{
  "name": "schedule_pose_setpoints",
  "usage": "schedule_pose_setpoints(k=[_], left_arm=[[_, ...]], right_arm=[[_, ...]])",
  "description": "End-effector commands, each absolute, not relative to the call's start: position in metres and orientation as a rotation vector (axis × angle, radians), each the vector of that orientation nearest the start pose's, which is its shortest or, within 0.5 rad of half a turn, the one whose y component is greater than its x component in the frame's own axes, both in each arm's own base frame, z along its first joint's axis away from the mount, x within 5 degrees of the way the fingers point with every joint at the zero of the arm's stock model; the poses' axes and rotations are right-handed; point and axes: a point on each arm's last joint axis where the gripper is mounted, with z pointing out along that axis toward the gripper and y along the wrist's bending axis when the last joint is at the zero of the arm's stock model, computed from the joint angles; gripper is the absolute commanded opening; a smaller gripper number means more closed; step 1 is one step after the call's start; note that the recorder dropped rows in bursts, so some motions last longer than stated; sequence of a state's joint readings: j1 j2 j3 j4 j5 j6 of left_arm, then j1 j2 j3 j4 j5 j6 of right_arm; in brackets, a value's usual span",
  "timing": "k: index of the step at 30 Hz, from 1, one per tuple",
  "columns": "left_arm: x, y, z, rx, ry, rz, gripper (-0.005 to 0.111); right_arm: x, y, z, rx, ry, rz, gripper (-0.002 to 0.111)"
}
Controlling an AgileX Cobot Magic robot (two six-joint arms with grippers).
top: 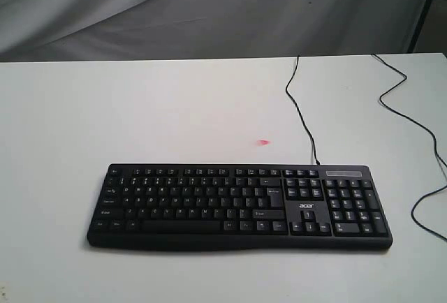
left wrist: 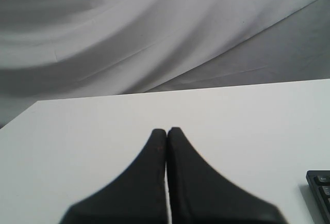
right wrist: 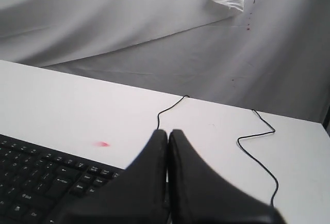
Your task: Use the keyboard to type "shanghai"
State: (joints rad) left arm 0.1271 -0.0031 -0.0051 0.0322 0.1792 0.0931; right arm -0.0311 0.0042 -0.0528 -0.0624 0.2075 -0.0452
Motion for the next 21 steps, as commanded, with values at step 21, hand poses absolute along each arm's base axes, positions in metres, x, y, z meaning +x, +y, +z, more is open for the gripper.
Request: schedule_pose_setpoints(k=[21], left_arm=[[0.056, 0.007, 0.197, -0.006, 1.661, 0.190, 0.001]], right_arm=[[0.054, -0.004, 0.184, -0.019, 1.810, -0.095, 0.000]])
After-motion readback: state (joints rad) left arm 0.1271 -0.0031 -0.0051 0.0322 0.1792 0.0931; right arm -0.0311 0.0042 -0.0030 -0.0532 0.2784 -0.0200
